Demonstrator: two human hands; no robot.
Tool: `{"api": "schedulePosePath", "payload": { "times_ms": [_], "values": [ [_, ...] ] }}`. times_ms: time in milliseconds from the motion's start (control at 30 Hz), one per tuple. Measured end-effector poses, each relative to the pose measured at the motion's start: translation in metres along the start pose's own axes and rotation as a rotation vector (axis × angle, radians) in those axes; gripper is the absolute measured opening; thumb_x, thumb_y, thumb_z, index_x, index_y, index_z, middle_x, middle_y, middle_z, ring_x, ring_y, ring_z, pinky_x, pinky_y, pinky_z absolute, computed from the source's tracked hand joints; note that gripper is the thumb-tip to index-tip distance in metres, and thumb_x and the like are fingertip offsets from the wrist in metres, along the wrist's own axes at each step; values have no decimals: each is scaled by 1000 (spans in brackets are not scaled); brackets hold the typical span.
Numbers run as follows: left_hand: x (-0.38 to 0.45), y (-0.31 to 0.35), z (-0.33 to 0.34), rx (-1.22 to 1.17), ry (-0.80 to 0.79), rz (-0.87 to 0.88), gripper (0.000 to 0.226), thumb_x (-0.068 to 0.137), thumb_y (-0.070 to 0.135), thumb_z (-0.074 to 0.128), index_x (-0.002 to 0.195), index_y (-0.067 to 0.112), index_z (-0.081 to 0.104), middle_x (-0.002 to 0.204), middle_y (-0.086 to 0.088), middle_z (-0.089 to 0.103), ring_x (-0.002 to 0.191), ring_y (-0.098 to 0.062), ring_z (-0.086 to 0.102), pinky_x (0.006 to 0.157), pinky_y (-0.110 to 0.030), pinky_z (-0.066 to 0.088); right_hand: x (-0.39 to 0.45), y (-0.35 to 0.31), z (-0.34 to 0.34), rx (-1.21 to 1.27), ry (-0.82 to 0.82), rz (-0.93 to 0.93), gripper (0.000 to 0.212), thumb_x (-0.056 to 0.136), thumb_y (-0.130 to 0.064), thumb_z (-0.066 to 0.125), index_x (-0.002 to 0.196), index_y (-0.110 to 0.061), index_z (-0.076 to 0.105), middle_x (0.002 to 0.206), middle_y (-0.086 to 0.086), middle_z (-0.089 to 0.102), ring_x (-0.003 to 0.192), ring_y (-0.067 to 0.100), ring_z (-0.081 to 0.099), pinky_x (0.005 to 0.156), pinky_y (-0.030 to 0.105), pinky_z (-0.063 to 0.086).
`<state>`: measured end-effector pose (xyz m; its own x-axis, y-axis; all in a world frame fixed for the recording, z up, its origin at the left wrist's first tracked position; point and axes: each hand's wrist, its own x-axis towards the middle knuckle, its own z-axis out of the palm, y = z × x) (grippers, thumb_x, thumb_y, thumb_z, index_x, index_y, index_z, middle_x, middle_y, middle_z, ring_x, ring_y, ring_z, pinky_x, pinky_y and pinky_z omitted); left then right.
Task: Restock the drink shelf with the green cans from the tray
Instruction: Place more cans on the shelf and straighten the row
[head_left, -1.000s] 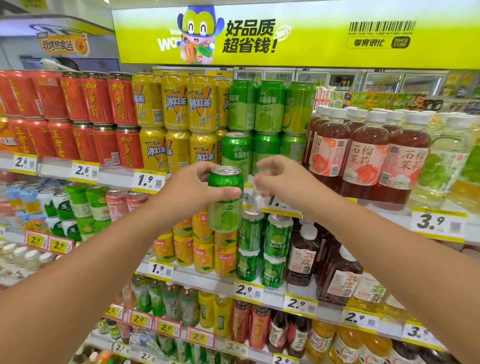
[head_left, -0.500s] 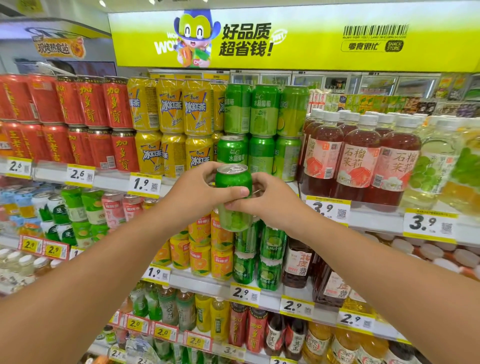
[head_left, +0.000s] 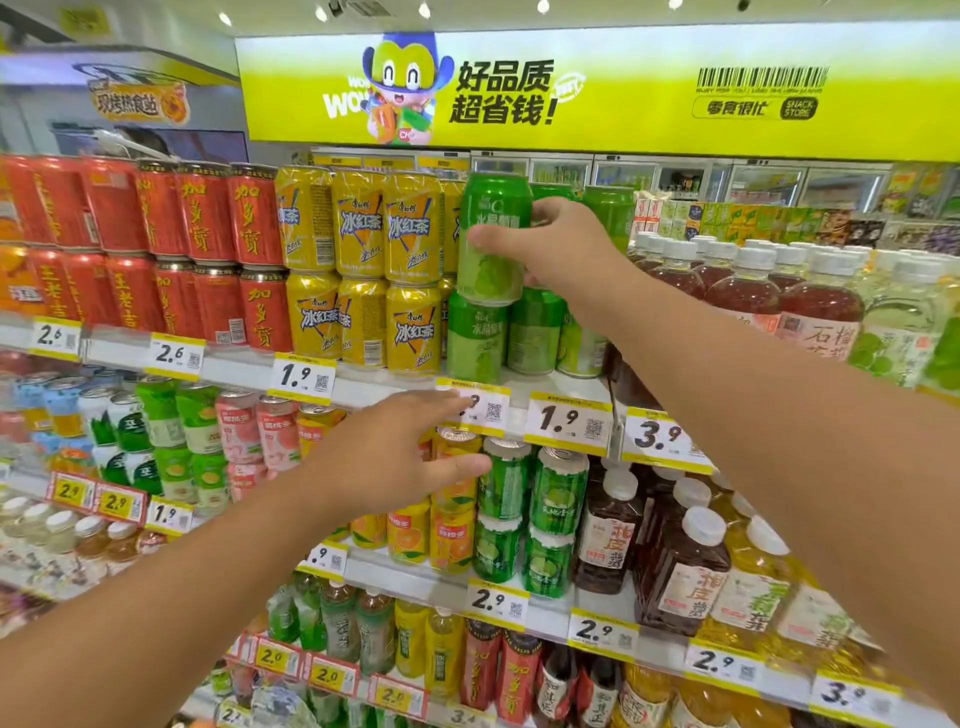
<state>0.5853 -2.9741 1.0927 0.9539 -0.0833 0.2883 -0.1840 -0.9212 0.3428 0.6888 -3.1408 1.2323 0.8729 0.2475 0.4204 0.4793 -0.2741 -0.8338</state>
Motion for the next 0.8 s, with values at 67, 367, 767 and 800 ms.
{"api": "schedulePosePath", "payload": {
  "times_ms": [67, 367, 767, 800],
  "values": [
    [-2, -3, 4, 76, 2, 34, 82, 76, 80, 51, 149, 47, 34, 159, 23, 25, 146, 0, 21, 116, -30, 23, 10, -4, 5, -11, 29, -8, 43, 73, -42, 87, 96, -25, 55, 96, -10, 64, 89, 9, 67, 79, 30, 58],
    [-7, -21, 14, 238, -66, 79, 82, 82, 80, 43, 154, 44, 25, 163, 21, 14, 149, -3, 15, 117, -32, 23, 39, -3, 24, -77, 104, 51, 70, 70, -48, 88, 119, -17, 48, 93, -6, 54, 95, 17, 59, 79, 33, 53],
    [-10, -25, 15, 223, -53, 92, 84, 80, 82, 42, 153, 45, 24, 162, 23, 14, 149, -3, 17, 115, -33, 28, 47, 7, 26, -102, 144, 113, 83, 69, -48, 88, 130, -7, 49, 106, 5, 62, 97, 23, 65, 86, 41, 58],
    [-10, -25, 16, 223, -48, 94, 84, 80, 81, 43, 153, 45, 24, 162, 22, 14, 148, -3, 17, 115, -33, 28, 48, 7, 25, -107, 138, 111, 82, 69, -48, 88, 129, -7, 49, 107, 5, 62, 97, 24, 65, 86, 42, 58]
  ]
}}
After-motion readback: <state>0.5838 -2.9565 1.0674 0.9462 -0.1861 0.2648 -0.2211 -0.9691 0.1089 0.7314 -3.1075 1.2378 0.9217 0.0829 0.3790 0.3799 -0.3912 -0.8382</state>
